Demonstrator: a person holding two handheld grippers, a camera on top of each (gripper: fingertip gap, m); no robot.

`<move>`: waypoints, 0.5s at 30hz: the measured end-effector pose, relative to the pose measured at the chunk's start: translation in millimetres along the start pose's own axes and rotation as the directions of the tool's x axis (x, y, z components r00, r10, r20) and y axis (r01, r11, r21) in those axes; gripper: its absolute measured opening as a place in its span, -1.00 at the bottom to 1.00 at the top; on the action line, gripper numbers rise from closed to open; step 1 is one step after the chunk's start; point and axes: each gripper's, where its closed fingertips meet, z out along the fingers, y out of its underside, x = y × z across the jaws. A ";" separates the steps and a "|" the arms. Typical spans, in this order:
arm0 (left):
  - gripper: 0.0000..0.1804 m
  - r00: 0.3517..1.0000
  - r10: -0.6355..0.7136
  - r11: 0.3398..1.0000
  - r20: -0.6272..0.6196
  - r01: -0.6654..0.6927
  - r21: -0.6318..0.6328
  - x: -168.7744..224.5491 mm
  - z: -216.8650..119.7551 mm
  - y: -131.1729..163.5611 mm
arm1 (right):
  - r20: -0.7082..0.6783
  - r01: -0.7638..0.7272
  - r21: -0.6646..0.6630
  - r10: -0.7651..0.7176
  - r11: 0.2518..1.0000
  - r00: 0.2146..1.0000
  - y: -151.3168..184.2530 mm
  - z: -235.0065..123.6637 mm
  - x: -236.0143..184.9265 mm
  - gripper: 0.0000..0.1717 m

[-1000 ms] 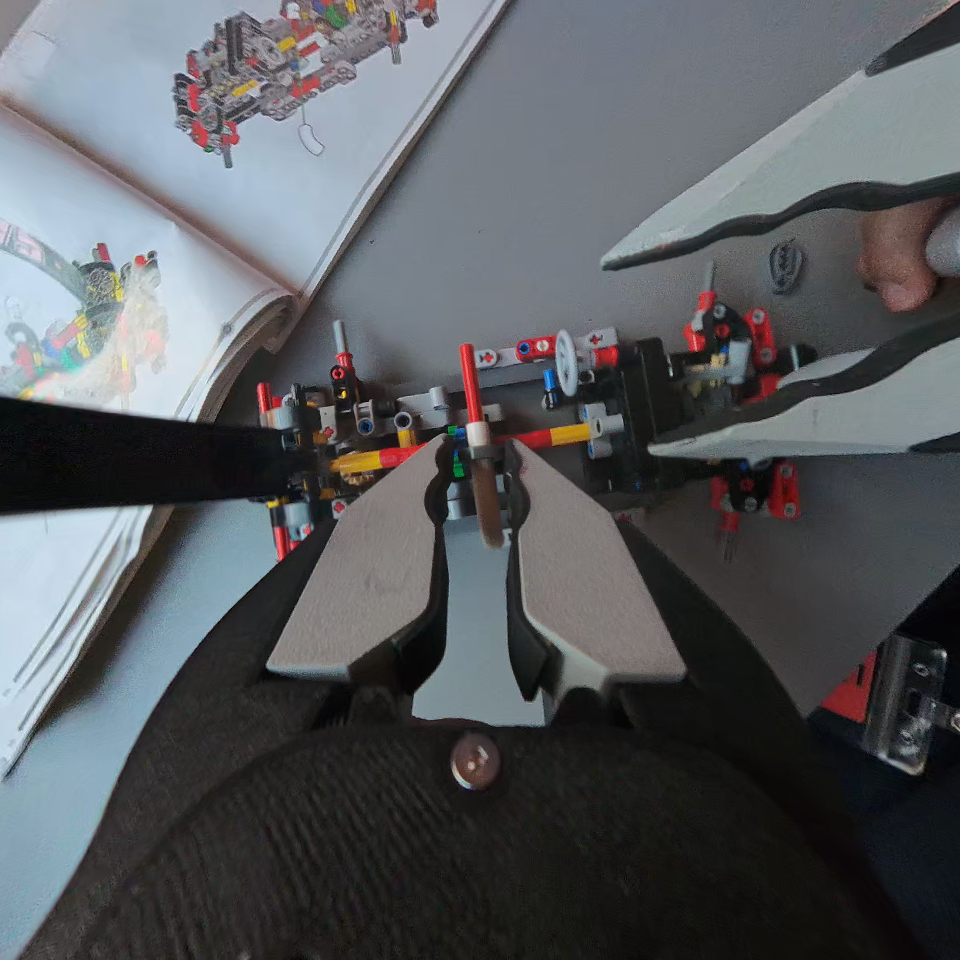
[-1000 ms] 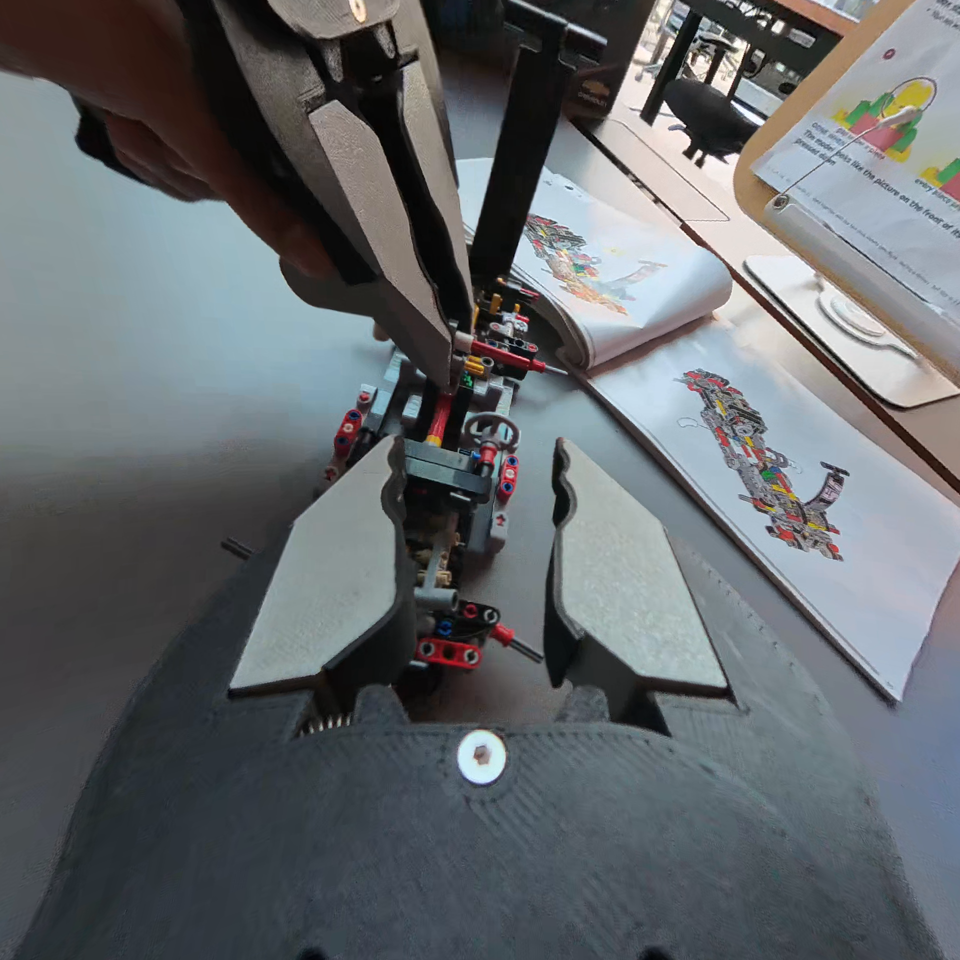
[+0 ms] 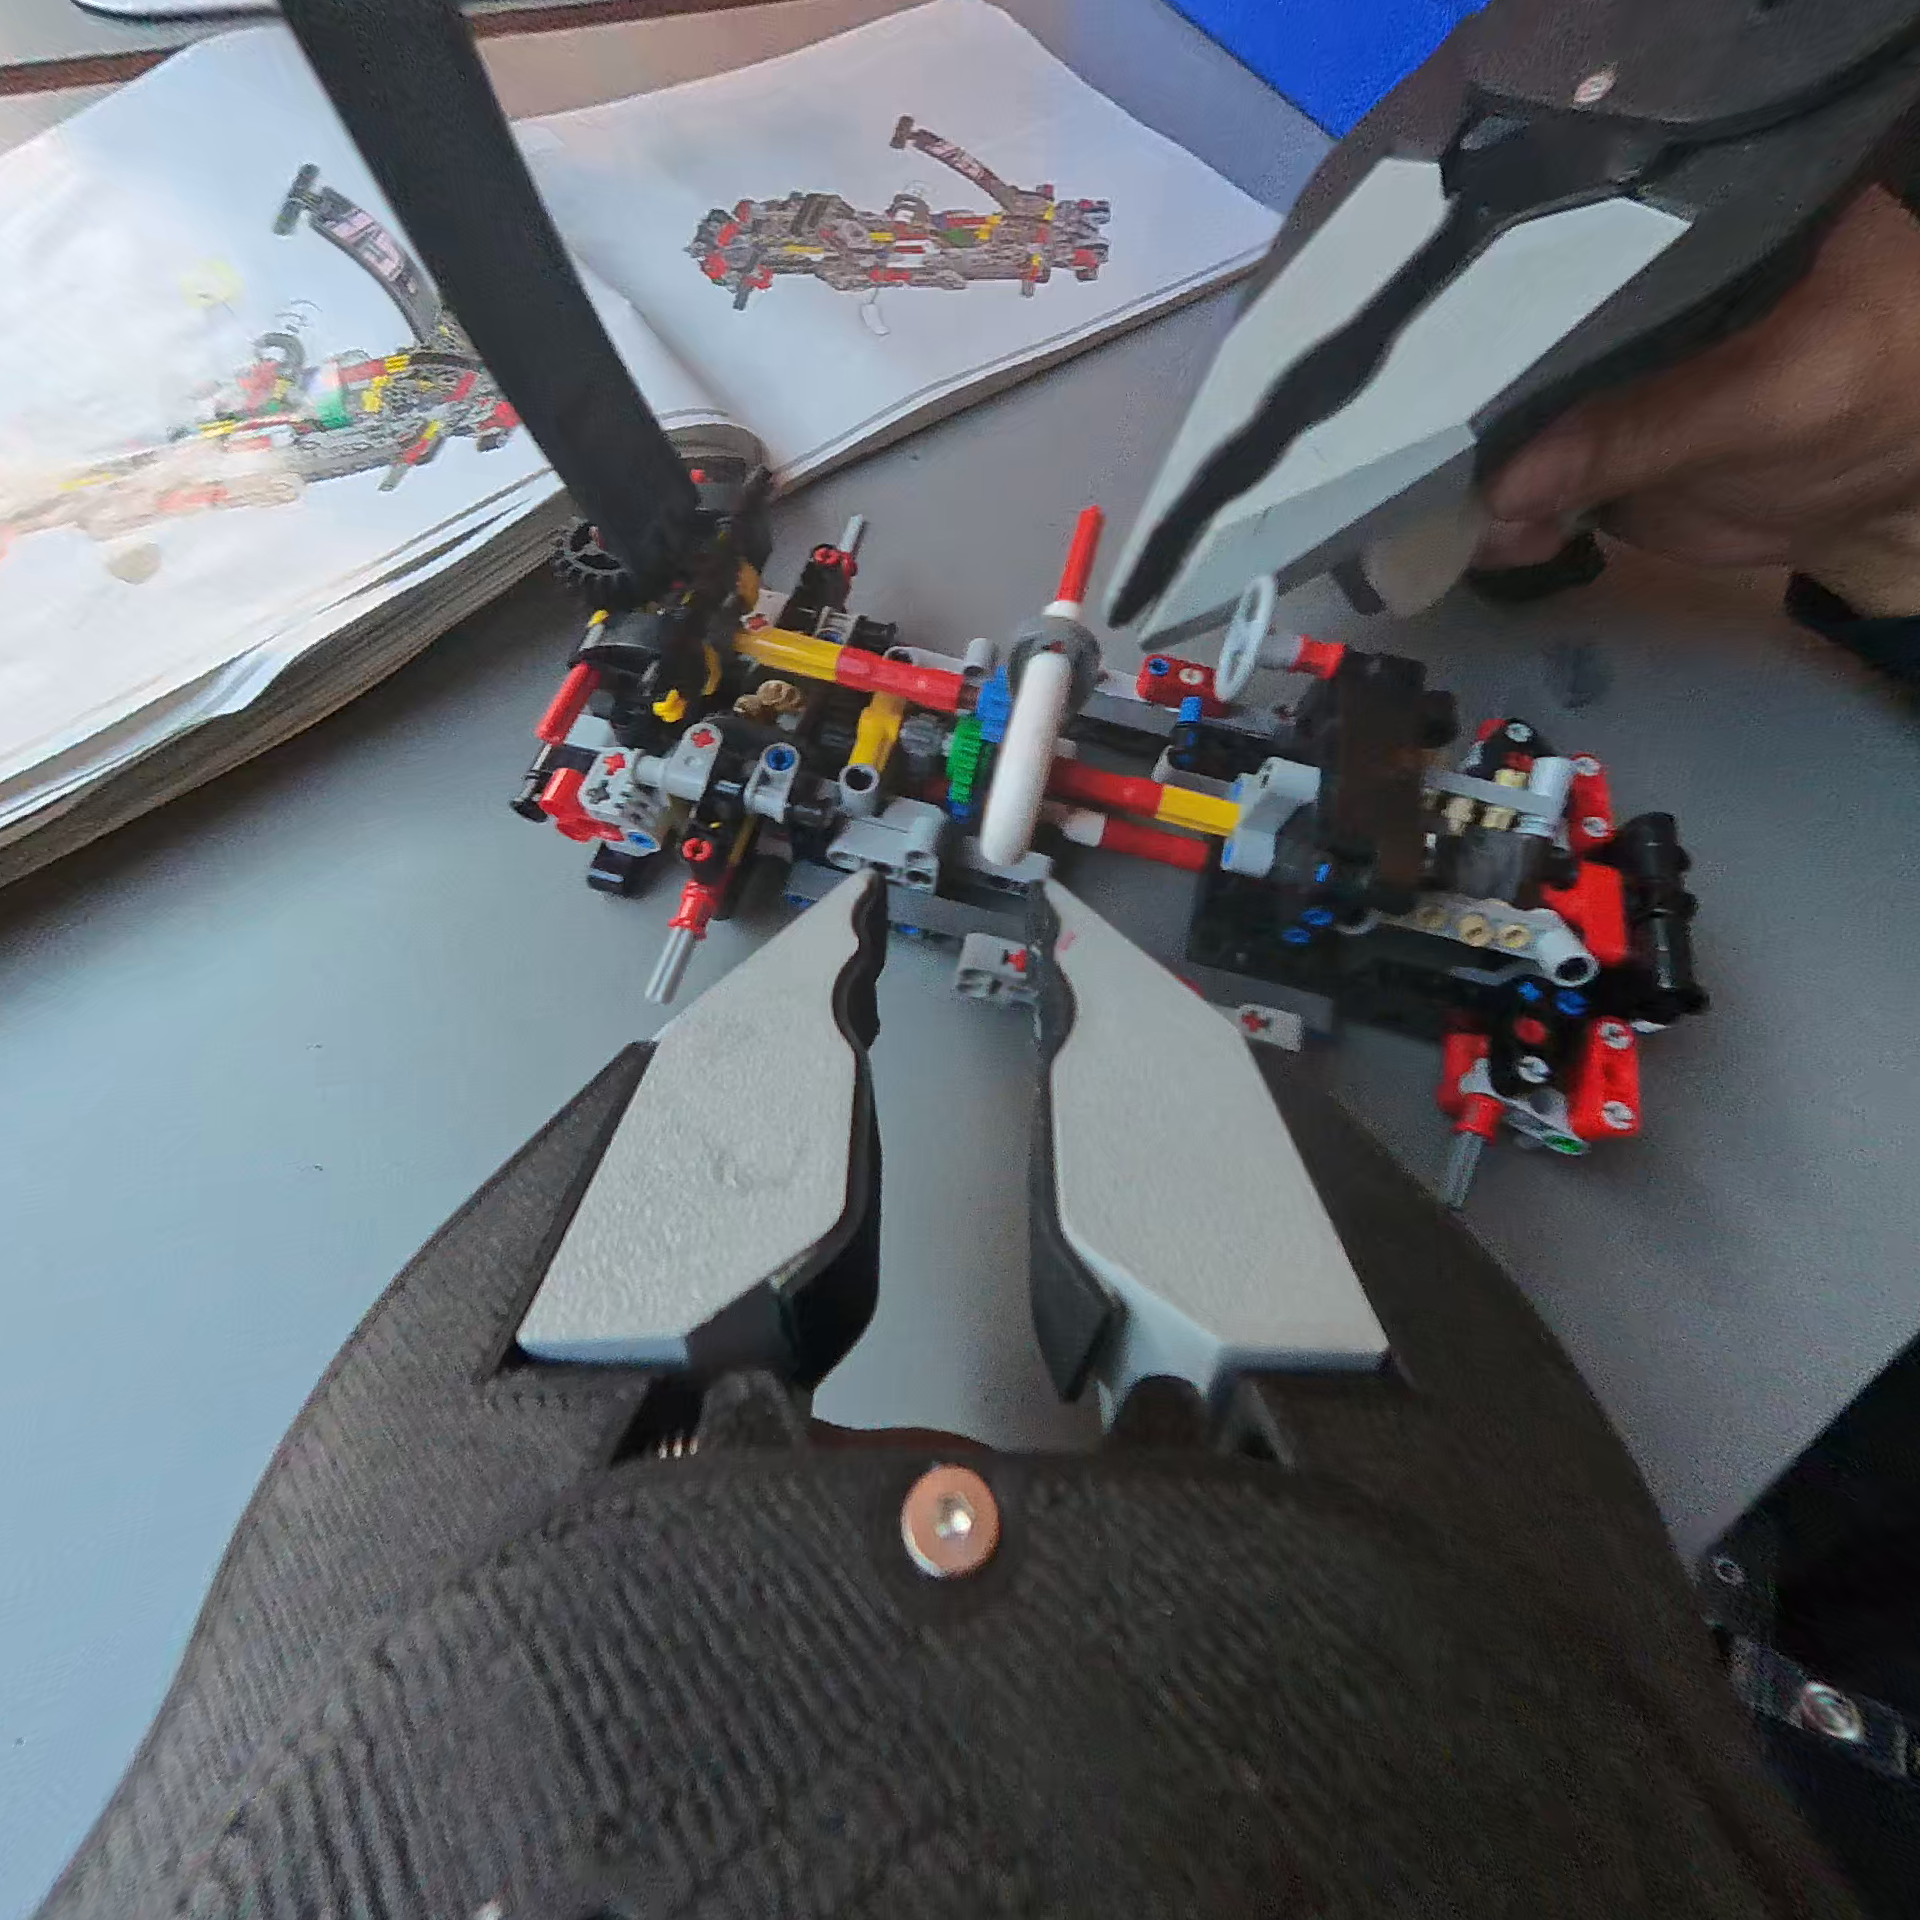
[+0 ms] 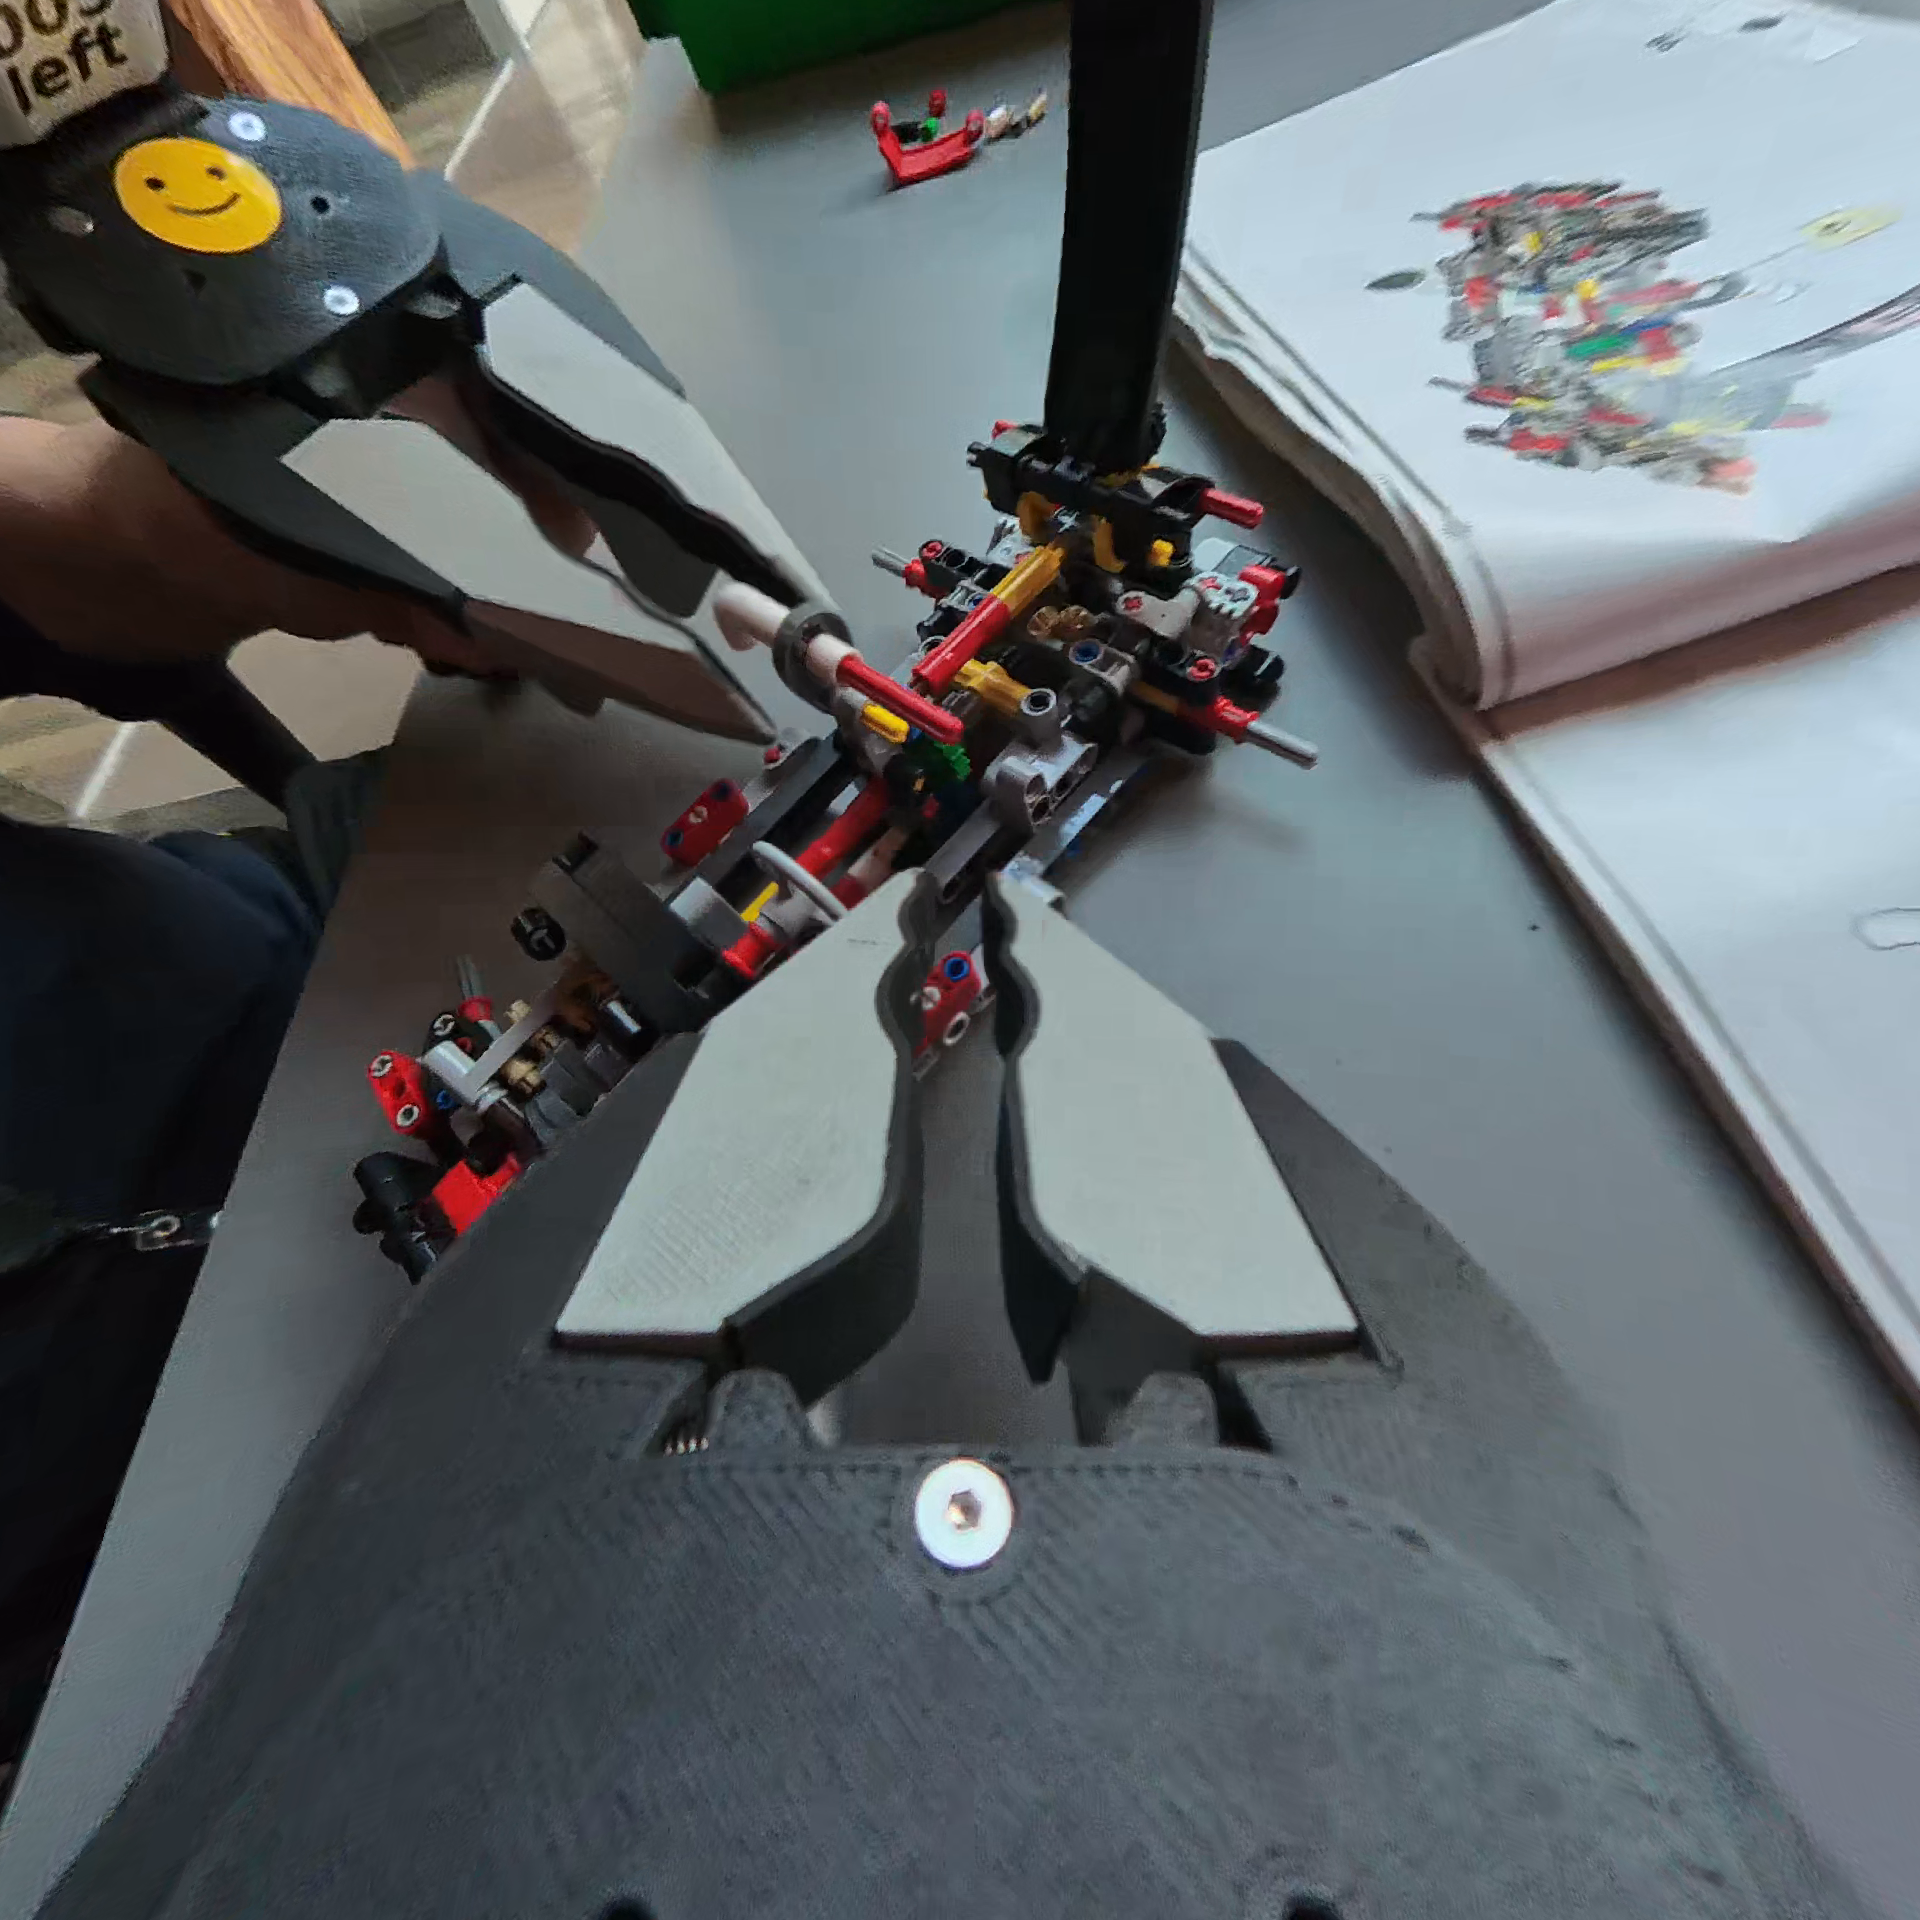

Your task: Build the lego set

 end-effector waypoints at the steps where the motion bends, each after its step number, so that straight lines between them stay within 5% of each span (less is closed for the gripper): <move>1: -0.75 1.000 0.003 1.000 0.001 -0.003 0.004 -3.8 -0.2 0.1 | 0.005 -0.001 -0.017 0.001 1.000 1.000 2.3 1.7 -2.1 -0.98; 9: -0.82 0.993 0.031 0.997 0.115 -0.039 0.068 -58.2 -21.1 -10.1 | 0.100 0.009 -0.062 -0.003 0.998 0.995 2.1 25.2 -35.7 -1.00; 12: -0.91 0.988 0.120 0.982 -0.096 -0.104 0.158 -34.2 -40.2 -21.5 | 0.118 0.085 -0.080 -0.075 0.993 0.990 3.3 32.6 -50.1 -1.00; 15: -0.65 0.934 0.197 0.980 -0.297 -0.184 0.072 -7.2 -45.3 -10.3 | 0.064 0.166 -0.100 -0.161 0.981 0.985 6.4 25.0 -41.4 -1.00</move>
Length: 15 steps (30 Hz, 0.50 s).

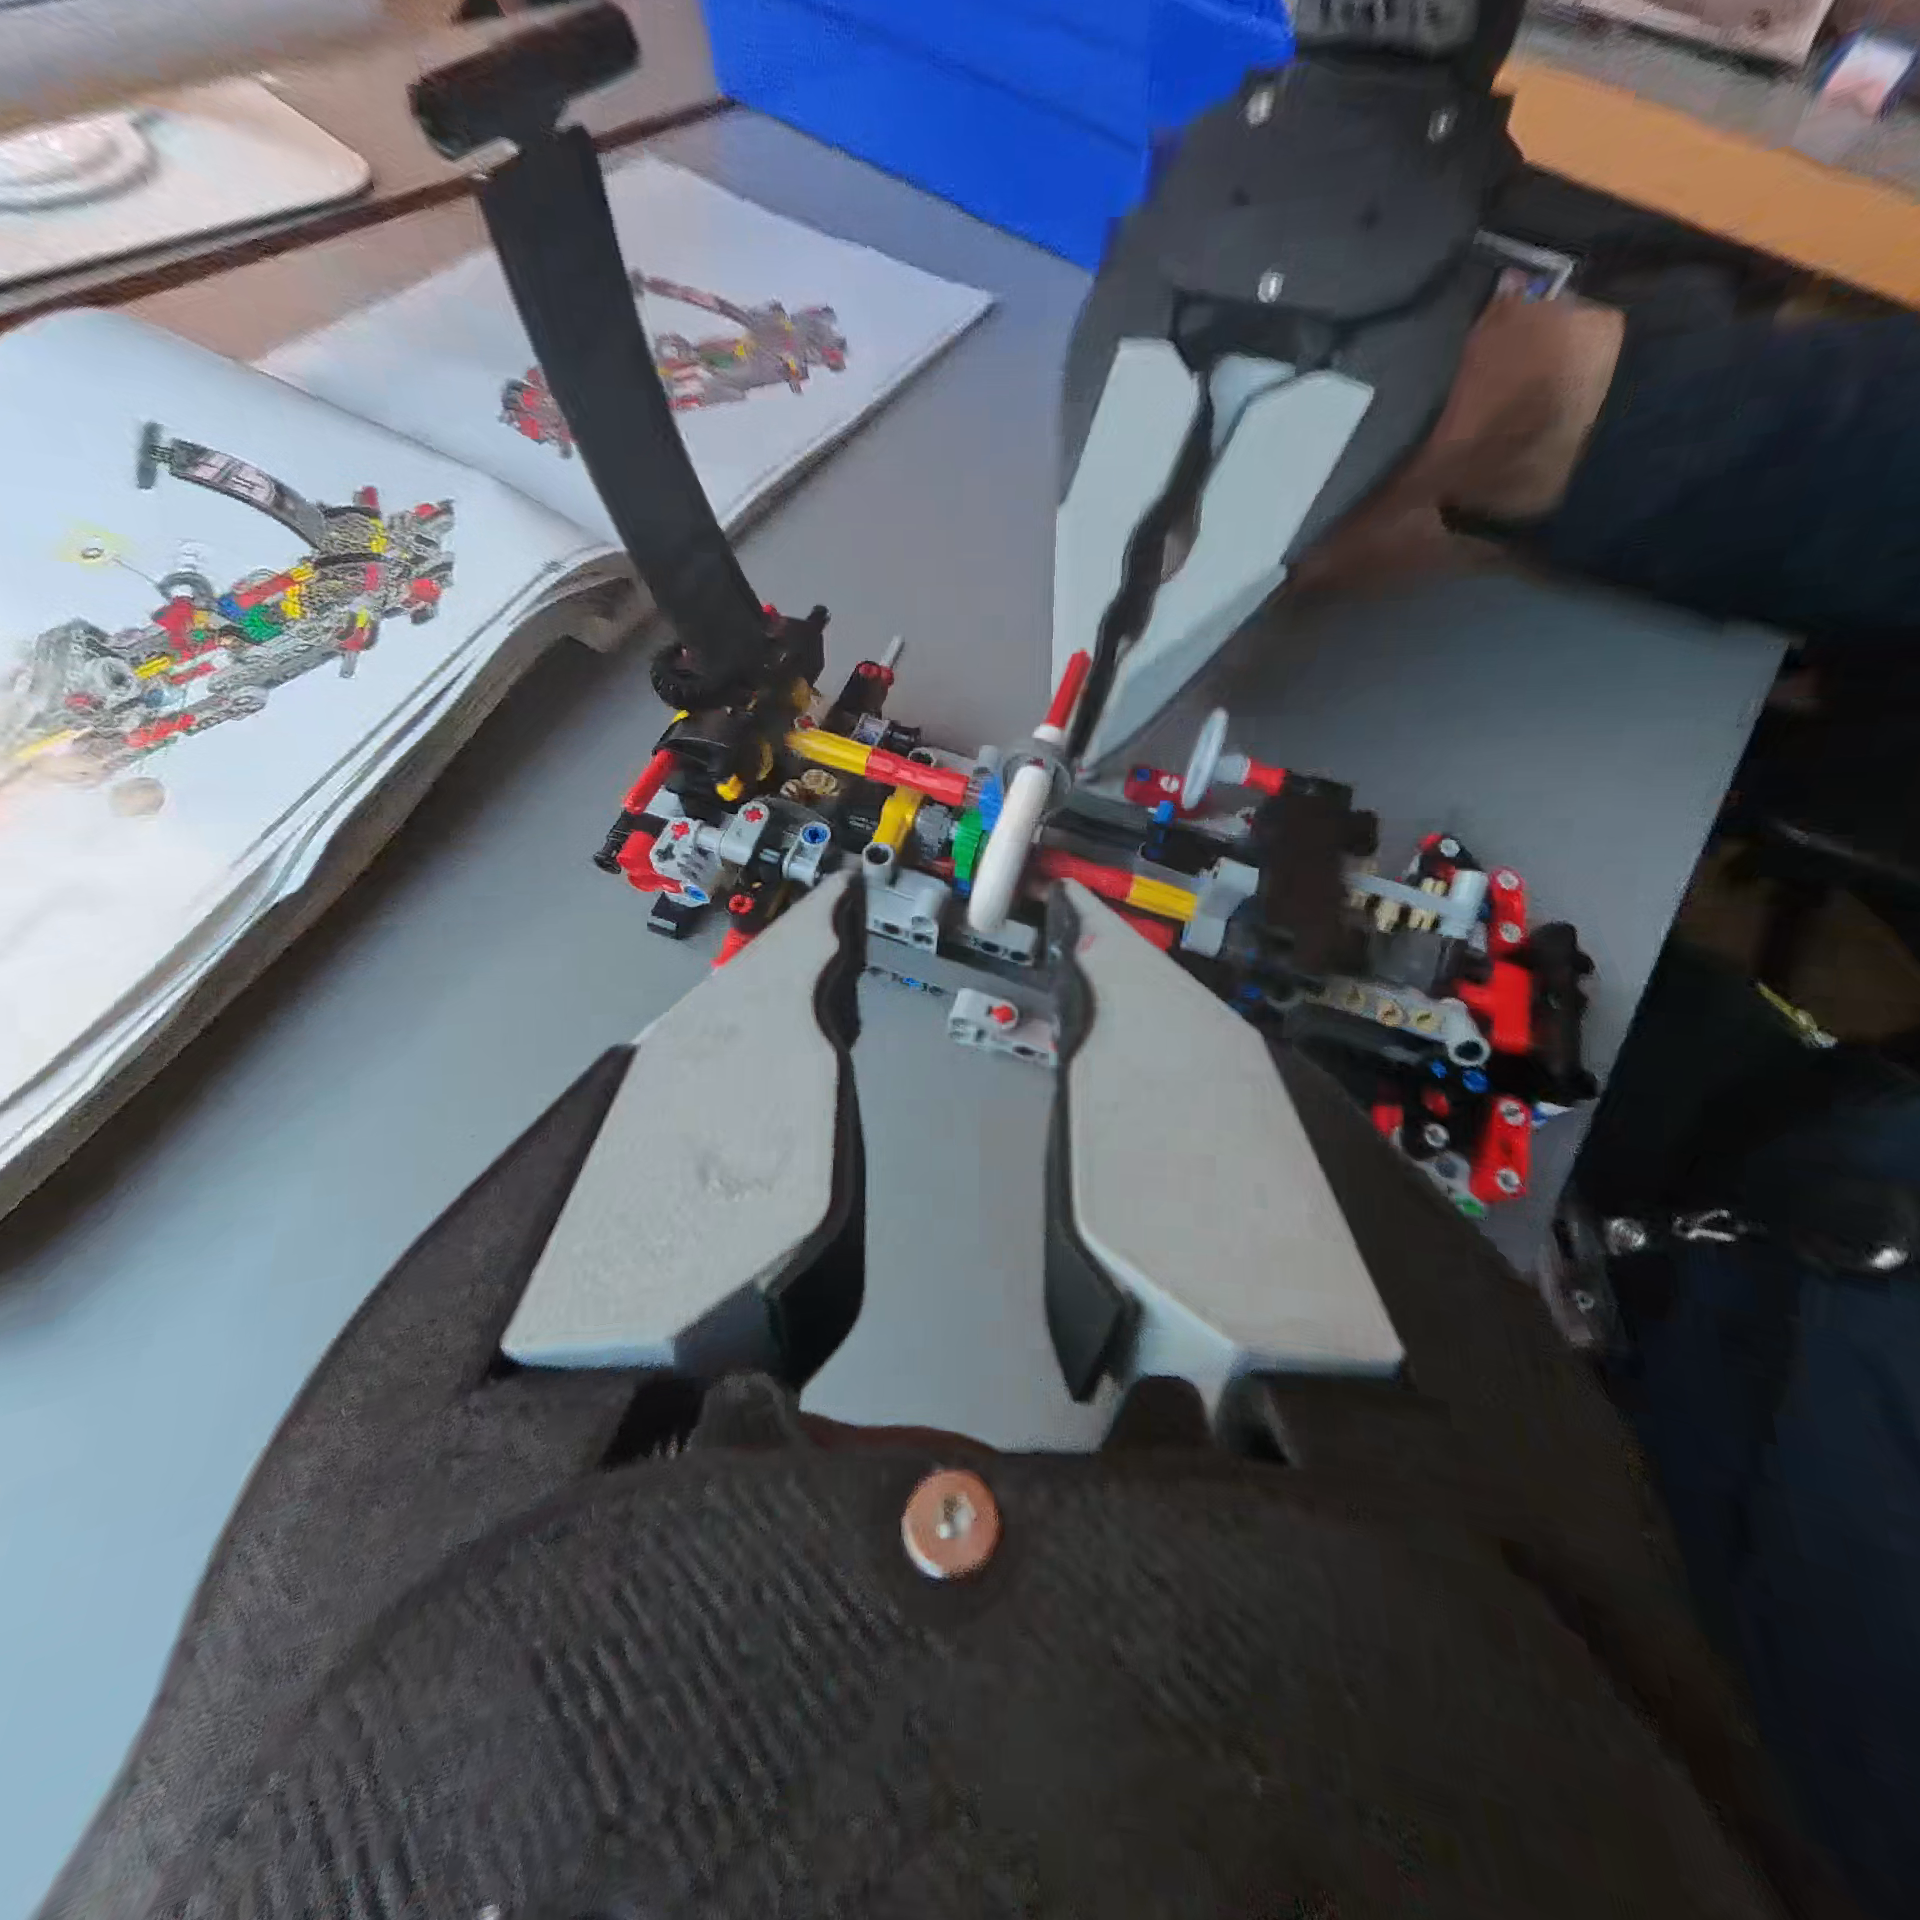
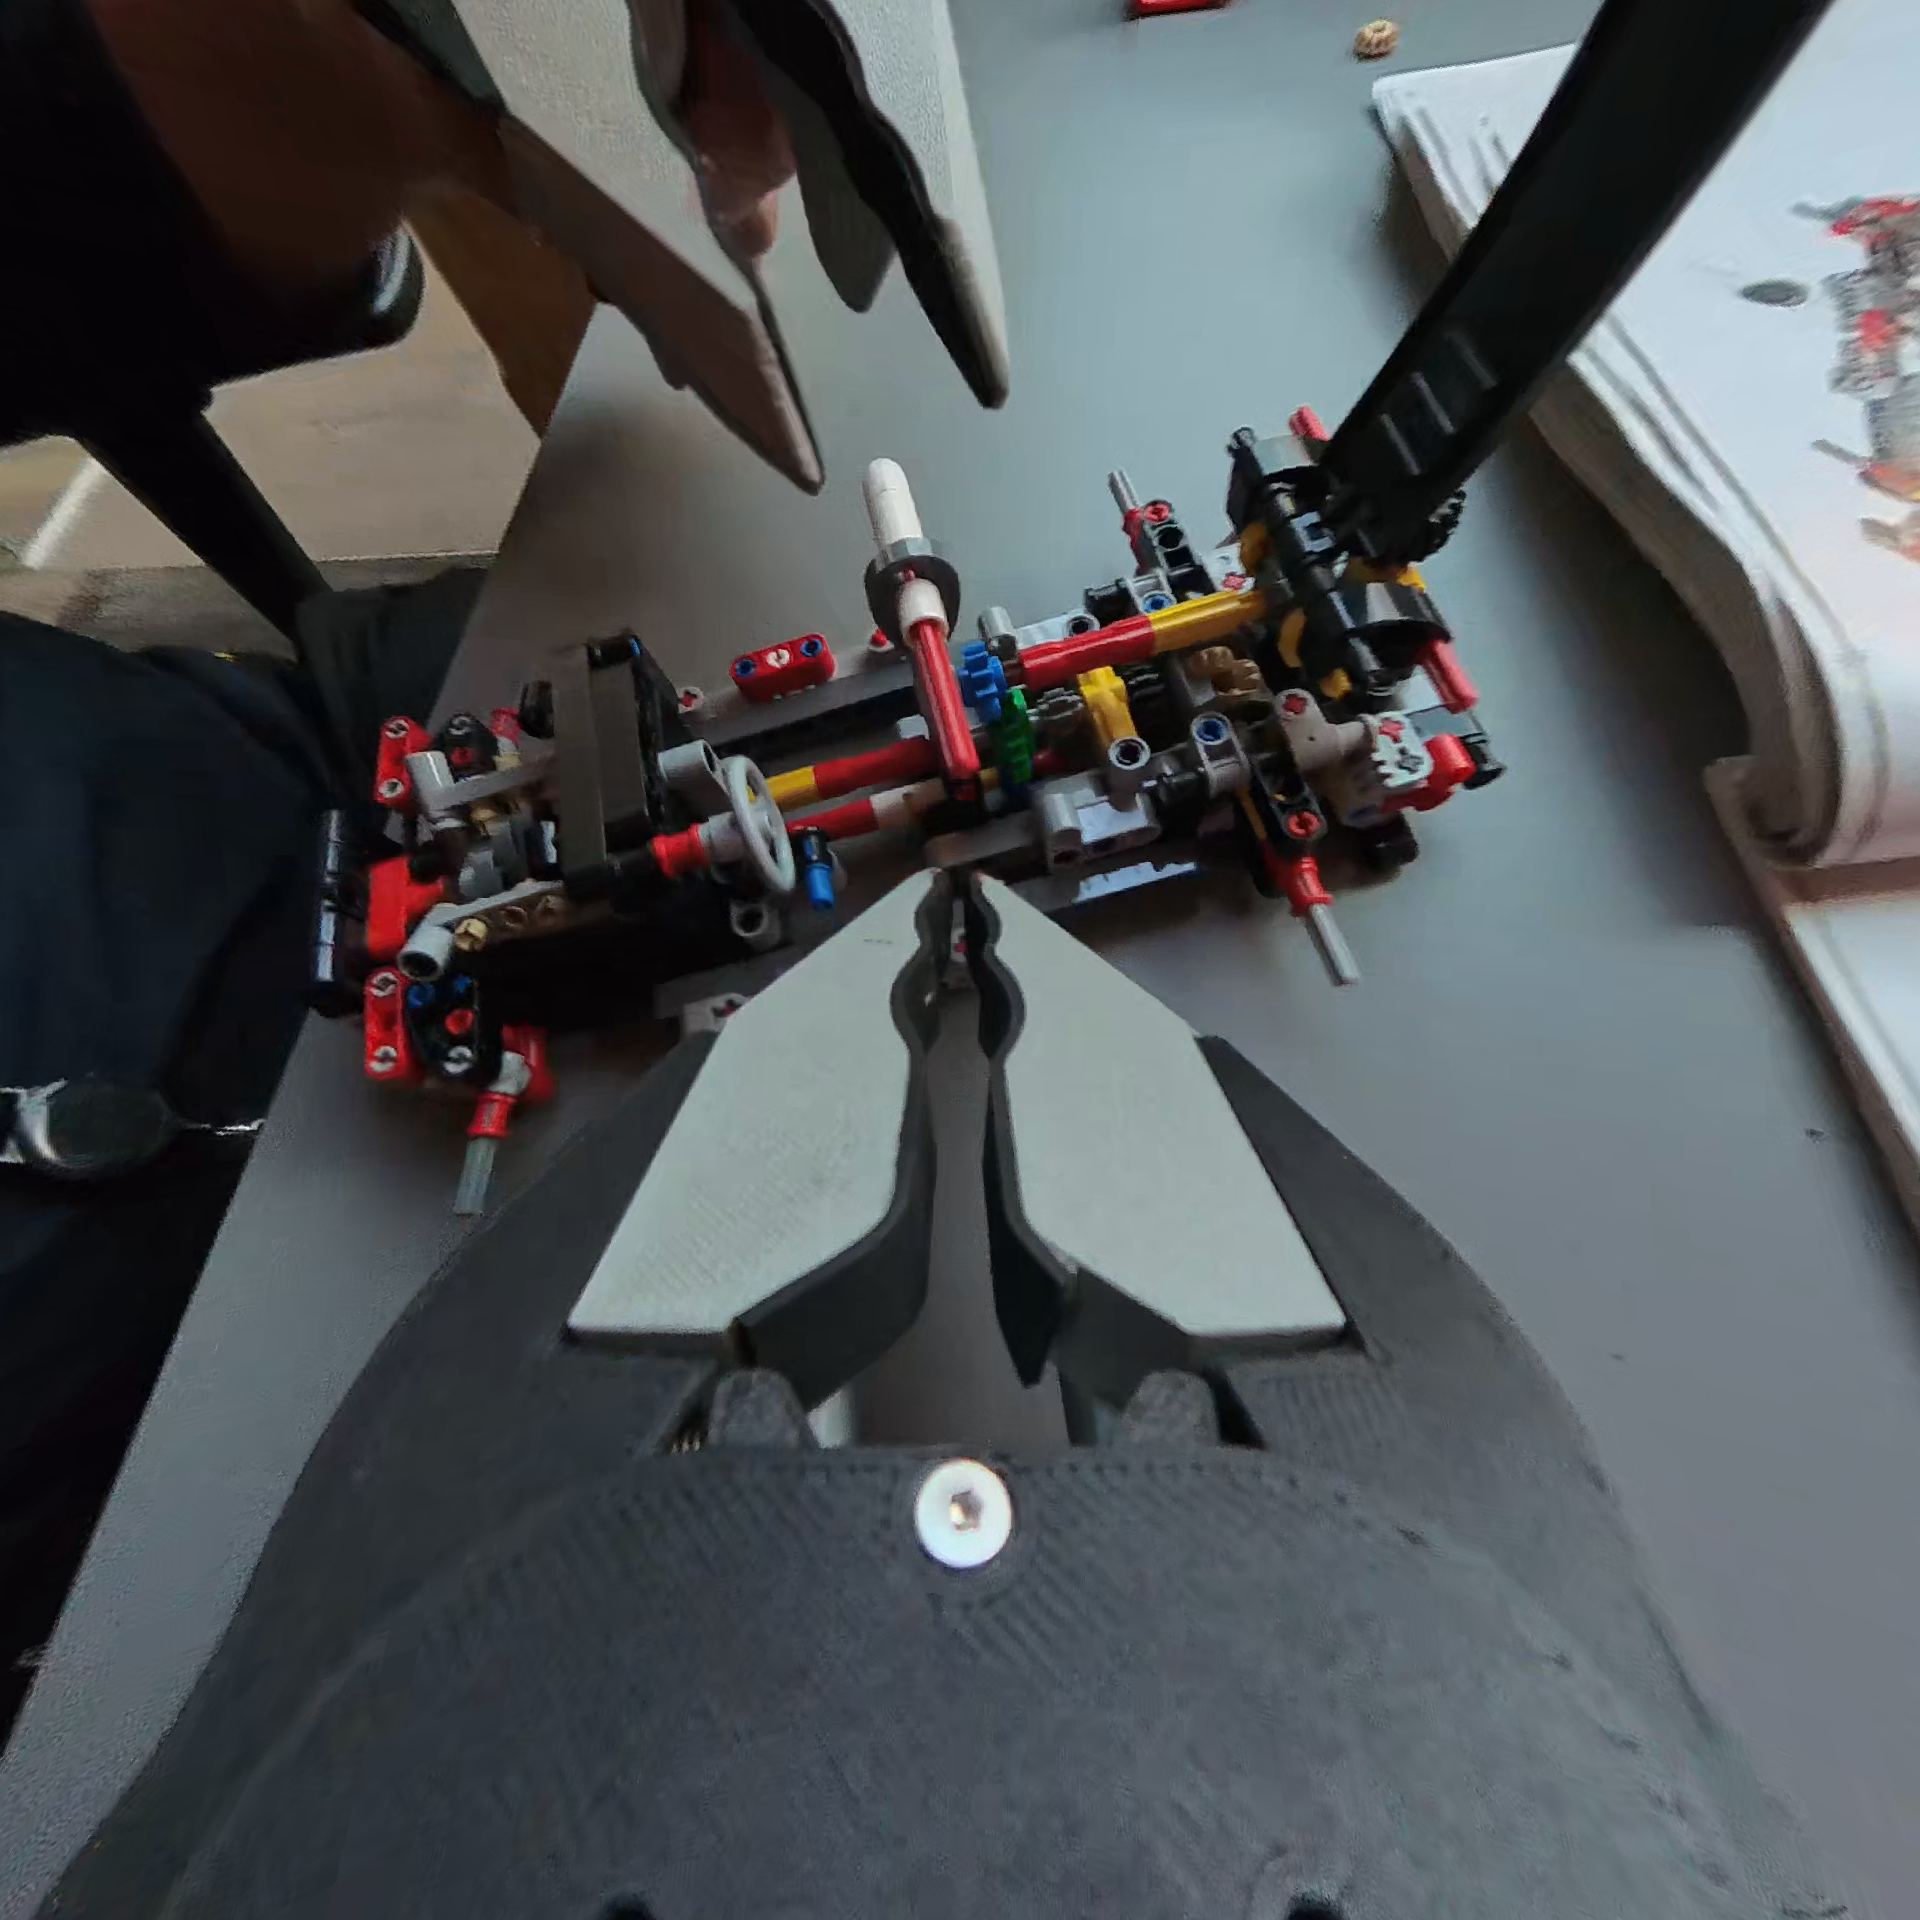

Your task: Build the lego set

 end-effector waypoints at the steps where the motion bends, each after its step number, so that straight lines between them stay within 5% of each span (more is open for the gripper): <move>1: -0.62 1.000 0.028 0.999 -0.007 -0.028 -0.020 0.6 2.6 -0.1 | -0.016 0.019 0.030 -0.019 0.999 1.000 -3.8 -5.0 3.2 -1.00; 5: -0.72 0.990 0.091 0.995 -0.111 -0.094 -0.019 17.3 19.7 -10.2 | -0.026 0.064 0.184 -0.060 0.981 0.998 -30.3 -16.0 4.5 -0.92; 15: -0.86 0.973 0.182 0.981 -0.142 -0.191 -0.048 15.2 36.0 -0.2 | -0.053 0.236 0.148 -0.231 0.960 0.972 -32.3 4.1 -2.0 -0.87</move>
